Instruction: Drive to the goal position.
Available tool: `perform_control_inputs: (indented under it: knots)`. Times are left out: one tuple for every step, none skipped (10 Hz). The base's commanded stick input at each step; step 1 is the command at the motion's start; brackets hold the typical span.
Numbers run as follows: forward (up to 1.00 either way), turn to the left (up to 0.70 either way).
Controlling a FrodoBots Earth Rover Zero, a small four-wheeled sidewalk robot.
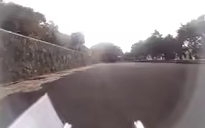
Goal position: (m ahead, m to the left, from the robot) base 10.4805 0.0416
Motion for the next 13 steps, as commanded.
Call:
perform_control_inputs:
  knots:
    - [1.00, 0.00]
    - [1.00, 0.00]
    - [1.00, 0.00]
    - [1.00, 0.00]
    - [1.00, 0.00]
    - [1.00, -0.20]
    - [1.00, -0.08]
    - [1.00, -0.03]
    - [1.00, -0.13]
    - [1.00, -0.23]
    - [1.00, -0.05]
    - [1.00, -0.16]
    - [1.00, -0.27]
